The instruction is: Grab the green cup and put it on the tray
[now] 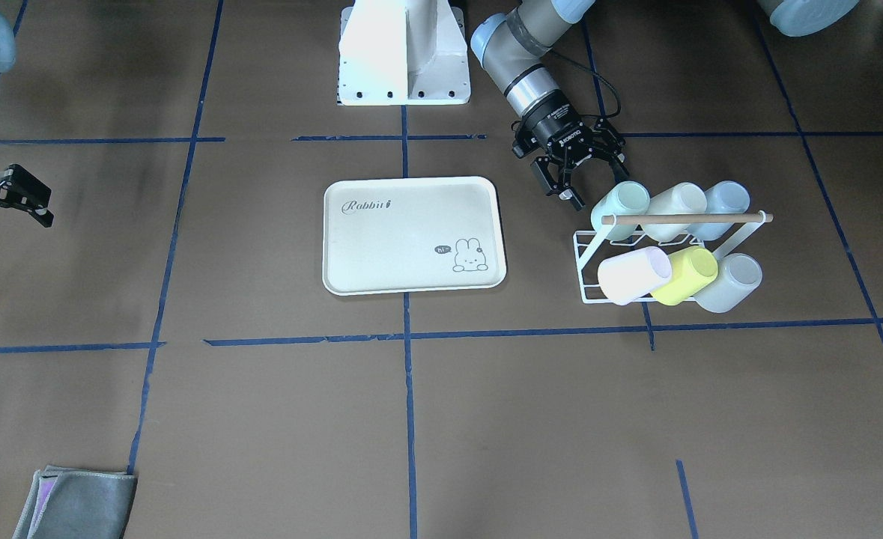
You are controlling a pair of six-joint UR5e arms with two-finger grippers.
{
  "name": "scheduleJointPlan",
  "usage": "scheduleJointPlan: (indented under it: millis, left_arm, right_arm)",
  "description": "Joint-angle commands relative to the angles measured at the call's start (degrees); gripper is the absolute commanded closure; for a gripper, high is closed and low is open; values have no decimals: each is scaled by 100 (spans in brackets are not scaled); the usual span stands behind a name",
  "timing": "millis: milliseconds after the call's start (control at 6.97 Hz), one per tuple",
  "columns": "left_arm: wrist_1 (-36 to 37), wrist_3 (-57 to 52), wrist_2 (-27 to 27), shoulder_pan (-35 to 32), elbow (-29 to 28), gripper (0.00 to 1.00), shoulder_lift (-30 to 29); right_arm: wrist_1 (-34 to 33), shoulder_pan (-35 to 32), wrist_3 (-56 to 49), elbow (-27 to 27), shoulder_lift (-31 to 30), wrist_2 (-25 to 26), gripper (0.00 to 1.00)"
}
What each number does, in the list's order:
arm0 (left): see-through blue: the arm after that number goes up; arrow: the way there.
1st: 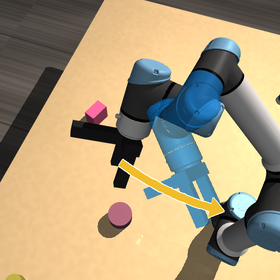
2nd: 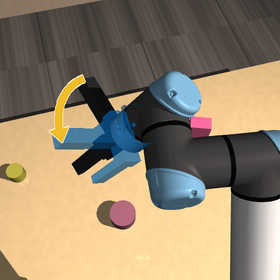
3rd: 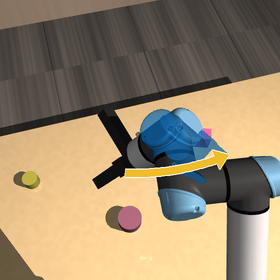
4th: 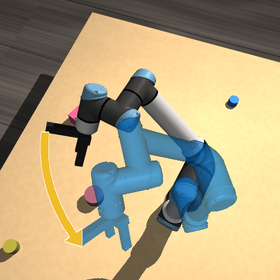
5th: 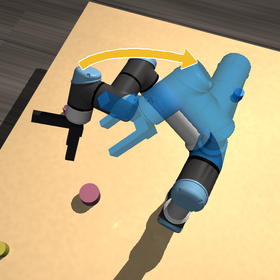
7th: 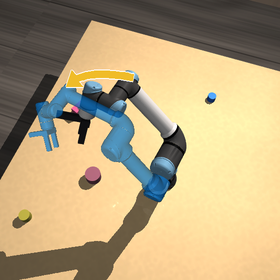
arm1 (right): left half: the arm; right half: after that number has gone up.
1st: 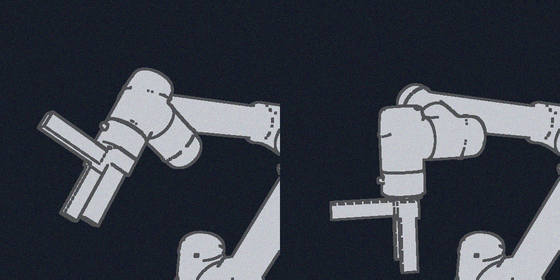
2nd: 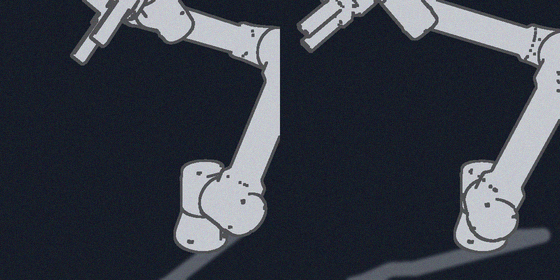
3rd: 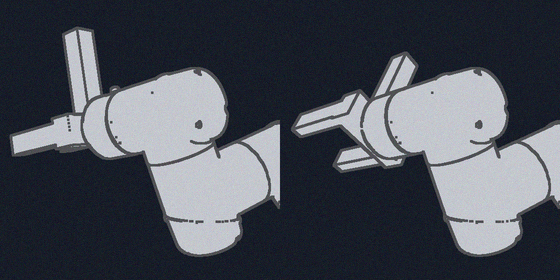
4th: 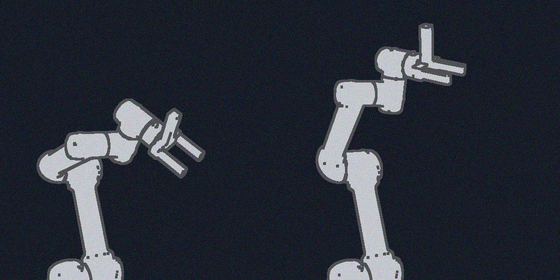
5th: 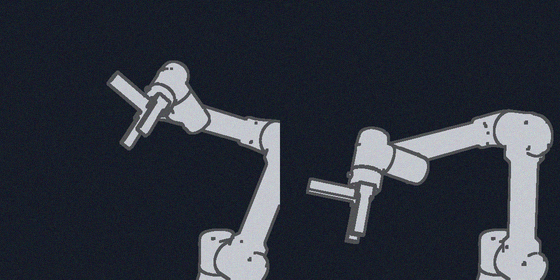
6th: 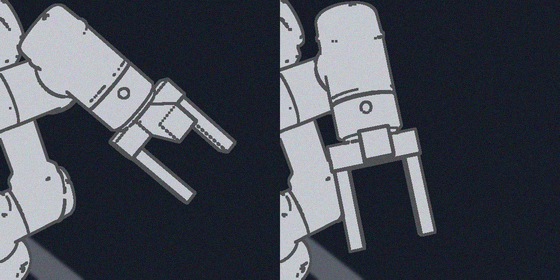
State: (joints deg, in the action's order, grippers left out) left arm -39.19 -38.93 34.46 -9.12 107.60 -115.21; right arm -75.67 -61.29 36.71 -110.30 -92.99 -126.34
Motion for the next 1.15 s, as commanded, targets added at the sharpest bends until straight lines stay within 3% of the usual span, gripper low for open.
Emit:
scheduleJointPlan:
  millis: [0,1004]
  left_arm:
    - [-1,340,-1,-37,-342,3,16]
    - [-9,439,-114,-248,-371,5,60]
  right_arm:
    - [8,4,3,0,0,-31,0]
    - [9,4,20,-9,9,-31,0]
